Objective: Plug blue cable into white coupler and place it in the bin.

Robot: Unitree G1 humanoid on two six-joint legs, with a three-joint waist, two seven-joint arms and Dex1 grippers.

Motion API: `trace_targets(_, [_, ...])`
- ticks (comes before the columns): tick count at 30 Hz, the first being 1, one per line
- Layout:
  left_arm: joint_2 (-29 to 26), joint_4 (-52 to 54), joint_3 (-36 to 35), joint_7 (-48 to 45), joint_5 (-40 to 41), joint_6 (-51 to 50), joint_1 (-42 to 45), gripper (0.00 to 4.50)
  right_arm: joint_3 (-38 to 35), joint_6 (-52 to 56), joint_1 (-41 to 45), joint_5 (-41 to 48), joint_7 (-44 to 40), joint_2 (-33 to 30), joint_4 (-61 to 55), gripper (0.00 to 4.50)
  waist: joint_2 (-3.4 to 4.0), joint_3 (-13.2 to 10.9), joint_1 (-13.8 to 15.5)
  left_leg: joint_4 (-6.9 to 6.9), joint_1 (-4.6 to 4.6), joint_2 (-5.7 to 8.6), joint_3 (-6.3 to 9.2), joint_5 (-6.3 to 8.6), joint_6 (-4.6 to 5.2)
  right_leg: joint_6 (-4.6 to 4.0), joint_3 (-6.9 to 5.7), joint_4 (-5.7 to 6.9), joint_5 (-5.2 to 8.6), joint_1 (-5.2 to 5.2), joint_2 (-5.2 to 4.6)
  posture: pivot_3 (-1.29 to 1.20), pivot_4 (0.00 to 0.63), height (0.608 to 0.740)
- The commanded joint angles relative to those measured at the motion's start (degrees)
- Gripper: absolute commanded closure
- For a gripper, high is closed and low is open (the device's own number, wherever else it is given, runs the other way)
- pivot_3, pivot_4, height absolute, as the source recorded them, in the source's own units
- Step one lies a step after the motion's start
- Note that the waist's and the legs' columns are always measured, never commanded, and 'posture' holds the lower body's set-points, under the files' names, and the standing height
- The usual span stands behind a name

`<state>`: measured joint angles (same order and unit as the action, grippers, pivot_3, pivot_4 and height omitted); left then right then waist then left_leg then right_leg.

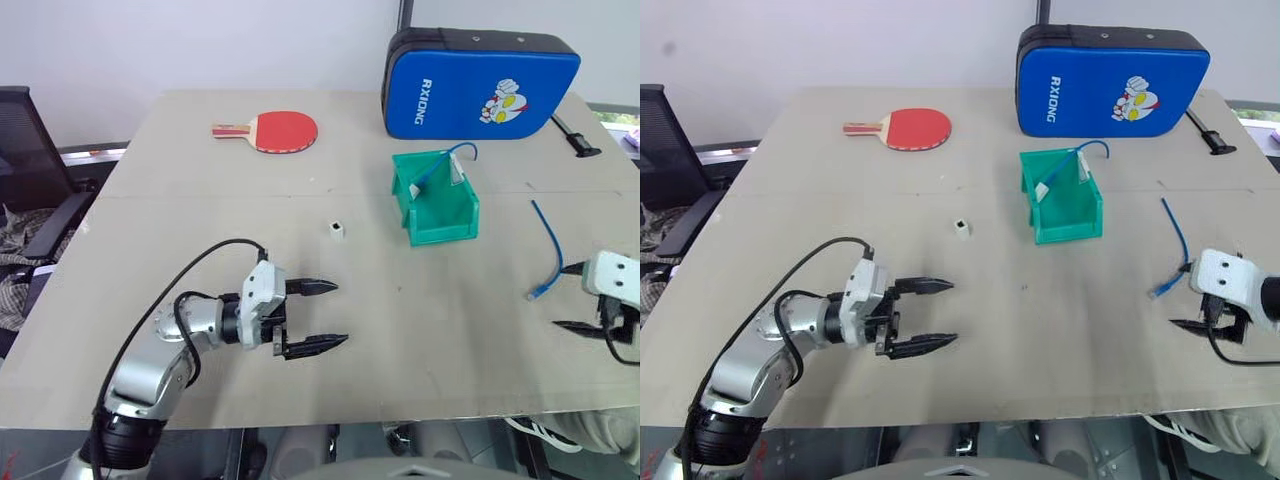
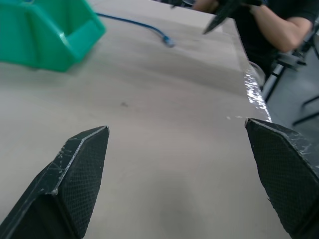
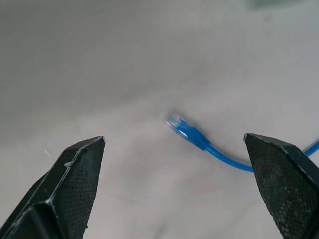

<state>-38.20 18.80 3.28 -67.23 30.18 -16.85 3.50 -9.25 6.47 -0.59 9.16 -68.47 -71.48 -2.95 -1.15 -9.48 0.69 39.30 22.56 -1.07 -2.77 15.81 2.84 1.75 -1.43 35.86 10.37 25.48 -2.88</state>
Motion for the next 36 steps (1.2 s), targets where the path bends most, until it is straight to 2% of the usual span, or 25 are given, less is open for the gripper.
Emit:
trace_targets(1, [-0.4,1.6,0.3,-0.4,-0.4,1.0,0.5,0.00,8.8,-11.7,10.7,-7.2,-5.6,-0.1,12.1,0.08,-0.02,0.0,0.0,-0.01,0.00,0.02,-0.01,0.00,0.00,0.00,0.02,0.00,0.00,0.01,0.00,0.00,0.150,0.731])
trace_targets(5, [-0.3,4.0,0.0,1.4,0.2,-0.5,0.3,0.00,18.2,-18.9,25.3,-13.8,-10.6,3.9,25.7,0.08,0.00,0.0,-0.3,0.01,-0.02,-0.02,-0.12,0.00,0.00,0.00,0.14,-0.01,-0.01,0.03,0.02,0.00,0.150,0.731])
trace_targets(10, [-0.2,5.7,-0.2,3.2,0.3,-1.3,-0.9,0.00,26.5,-27.1,38.9,-20.5,-14.0,11.1,41.6,0.08,0.03,0.0,-0.4,0.01,-0.03,-0.05,-0.13,0.00,0.00,-0.19,0.15,0.01,-0.14,0.03,0.02,0.00,0.150,0.731])
trace_targets(14, [-0.3,6.5,-0.6,4.1,0.3,-1.4,-1.7,0.00,30.7,-32.4,44.8,-25.3,-14.4,15.2,50.8,1.78,-0.37,0.0,-1.3,0.01,-0.15,-0.12,-0.14,0.00,0.00,-0.24,0.16,0.01,-0.17,-0.07,0.03,0.00,0.150,0.731])
trace_targets(15, [-0.3,6.7,-0.9,4.7,0.3,-1.6,-1.8,0.00,31.2,-33.0,45.7,-25.6,-14.4,16.1,52.4,2.38,-0.51,0.0,-1.5,0.01,-0.37,-0.13,-0.15,0.00,0.00,-0.26,0.17,-0.01,-0.18,-0.29,0.02,0.00,0.150,0.731])
trace_targets(16, [-0.3,7.2,-1.0,5.4,0.2,-1.9,-2.0,0.00,31.5,-33.9,46.3,-26.1,-14.2,16.6,53.8,2.77,-0.67,0.0,-1.7,0.01,-0.61,-0.13,-0.18,0.00,0.00,-0.24,0.19,-0.04,-0.16,-0.51,0.01,0.00,0.150,0.731])
trace_targets(17, [-0.3,8.2,-1.2,6.4,0.1,-2.3,-2.5,0.00,31.1,-33.5,46.4,-25.2,-15.0,17.0,53.7,2.96,-0.72,0.0,-1.8,0.01,-0.88,-0.15,-0.20,0.01,0.00,-0.10,0.21,-0.07,-0.07,-0.78,-0.01,0.00,0.150,0.731])
trace_targets(18, [-0.2,9.1,-1.4,7.3,0.1,-2.7,-3.0,0.00,30.4,-32.5,46.2,-23.9,-16.0,17.3,52.9,3.53,-0.93,0.1,-1.9,0.01,-0.93,-0.15,-0.21,0.01,0.00,-0.10,0.22,-0.07,-0.07,-0.83,-0.02,0.00,0.150,0.731])
trace_targets(21, [0.2,10.3,-1.2,9.4,-0.9,-2.9,-4.3,0.00,28.0,-26.7,45.8,-19.9,-18.4,18.8,48.8,4.35,-0.98,0.1,-1.9,0.05,-1.10,-0.15,-0.35,0.00,0.00,-0.14,0.37,-0.06,-0.11,-0.92,-0.17,0.00,0.150,0.731])
trace_targets(22, [0.2,10.5,-1.2,9.8,-1.0,-2.8,-4.6,0.00,27.7,-25.5,45.6,-19.3,-18.7,18.9,47.6,4.45,-0.98,0.1,-1.9,0.05,-1.18,-0.16,-0.41,0.00,0.00,-0.20,0.46,-0.05,-0.15,-0.94,-0.23,0.00,0.150,0.731])
trace_targets(24, [0.7,8.6,-0.2,10.8,-3.5,-0.9,-4.5,0.00,26.9,-12.7,44.0,-16.9,-20.1,20.2,34.0,4.45,-0.92,0.1,-2.0,-0.02,-1.45,-0.23,-0.60,0.00,0.00,-0.31,0.68,0.06,-0.23,-0.97,-0.23,0.00,0.150,0.731])
trace_targets(26, [0.9,6.3,1.2,10.7,-5.1,-0.2,-3.3,0.00,27.5,2.0,43.1,-14.8,-20.4,23.4,19.5,4.45,-0.73,0.1,-2.0,-0.17,-1.55,-0.27,-0.63,0.00,0.00,-0.37,0.69,0.14,-0.28,-0.93,-0.16,0.00,0.150,0.731])
trace_targets(29, [0.3,2.7,3.4,11.6,-9.0,-0.7,-0.3,0.00,31.2,14.6,43.2,-16.5,-17.9,29.1,7.6,4.45,-0.64,0.0,-1.5,-0.34,-1.38,-0.49,-0.51,0.01,-0.02,-0.45,0.63,0.40,-0.30,-0.54,0.29,0.00,0.150,0.731])
trace_targets(32, [0.2,-1.3,4.5,9.4,-9.4,-0.2,3.0,0.00,35.8,18.2,44.8,-20.2,-13.6,34.8,6.5,4.45,-0.60,0.0,-0.5,-0.37,-0.99,-0.52,-0.21,0.00,-0.03,-0.88,0.40,0.54,-0.24,-0.23,0.47,0.00,0.150,0.731])
trace_targets(33, [0.1,-3.1,4.9,8.8,-10.1,0.4,4.0,0.00,37.3,16.9,45.5,-21.8,-11.4,36.6,8.1,4.45,-0.59,0.0,-0.3,-0.31,-0.59,-0.49,-0.17,-0.03,-0.09,-0.92,0.24,0.59,-0.27,0.11,0.47,0.00,0.150,0.731])
trace_targets(35, [0.2,-5.6,5.5,7.6,-11.3,2.2,5.3,0.00,39.3,15.3,46.5,-23.3,-9.5,38.7,11.0,4.45,-0.56,0.0,0.0,-0.25,-0.47,-0.44,-0.15,-0.08,-0.17,-0.92,0.20,0.59,-0.27,0.21,0.43,0.00,0.150,0.731])
trace_targets(36, [0.5,-6.6,5.7,7.3,-11.5,2.6,5.9,0.00,39.7,14.6,46.6,-23.5,-8.9,39.4,12.3,4.16,-0.57,0.0,0.0,-0.19,-0.44,-0.34,-0.18,-0.08,-0.17,-0.92,0.20,0.56,-0.26,0.20,0.42,0.00,0.150,0.731])
